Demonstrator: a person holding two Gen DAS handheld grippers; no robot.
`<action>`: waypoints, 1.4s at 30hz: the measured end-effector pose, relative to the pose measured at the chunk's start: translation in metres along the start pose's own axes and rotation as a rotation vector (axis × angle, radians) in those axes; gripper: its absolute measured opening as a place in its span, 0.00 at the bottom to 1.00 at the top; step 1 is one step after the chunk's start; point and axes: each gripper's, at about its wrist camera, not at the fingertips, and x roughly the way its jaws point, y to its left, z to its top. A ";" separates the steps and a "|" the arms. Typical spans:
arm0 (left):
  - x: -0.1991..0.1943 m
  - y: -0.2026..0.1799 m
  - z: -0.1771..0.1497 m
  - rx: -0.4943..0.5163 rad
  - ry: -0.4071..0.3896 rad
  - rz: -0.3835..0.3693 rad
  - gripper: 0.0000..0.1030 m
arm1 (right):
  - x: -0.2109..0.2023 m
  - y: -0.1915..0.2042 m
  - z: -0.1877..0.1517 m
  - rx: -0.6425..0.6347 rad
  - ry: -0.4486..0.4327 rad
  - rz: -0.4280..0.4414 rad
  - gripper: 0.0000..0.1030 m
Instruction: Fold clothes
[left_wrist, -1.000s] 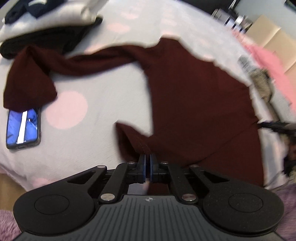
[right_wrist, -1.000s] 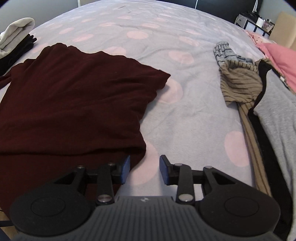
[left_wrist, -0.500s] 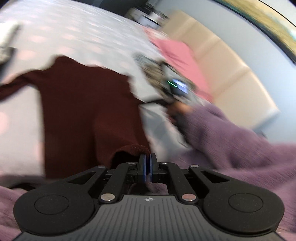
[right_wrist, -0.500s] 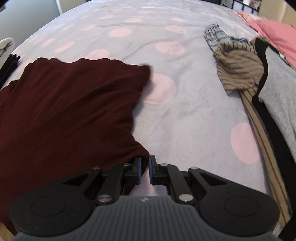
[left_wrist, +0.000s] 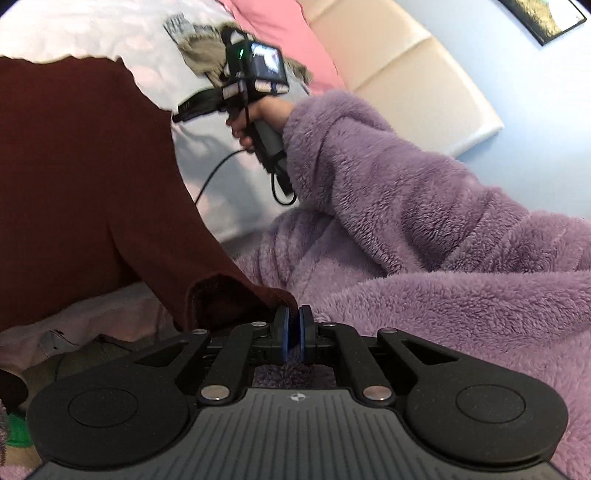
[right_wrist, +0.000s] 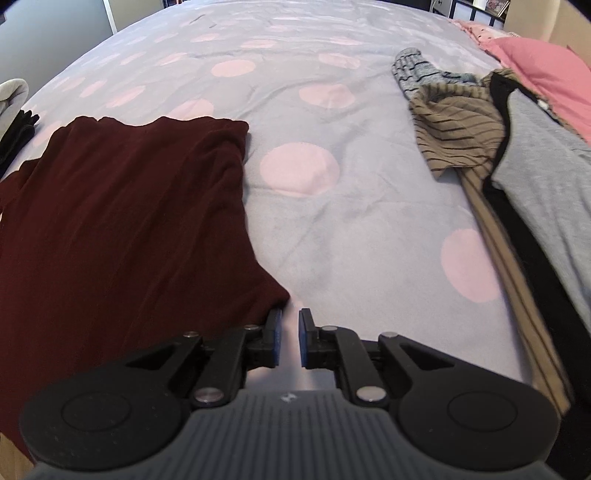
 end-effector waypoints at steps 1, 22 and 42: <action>0.004 0.003 0.003 -0.008 0.018 -0.010 0.12 | -0.007 -0.002 -0.004 0.005 -0.007 0.002 0.11; 0.090 0.107 0.084 0.105 0.056 0.305 0.28 | -0.099 0.033 -0.161 0.214 -0.027 0.280 0.11; 0.130 0.178 0.090 -0.017 0.096 0.570 0.27 | -0.082 0.036 -0.162 0.253 0.021 0.277 0.03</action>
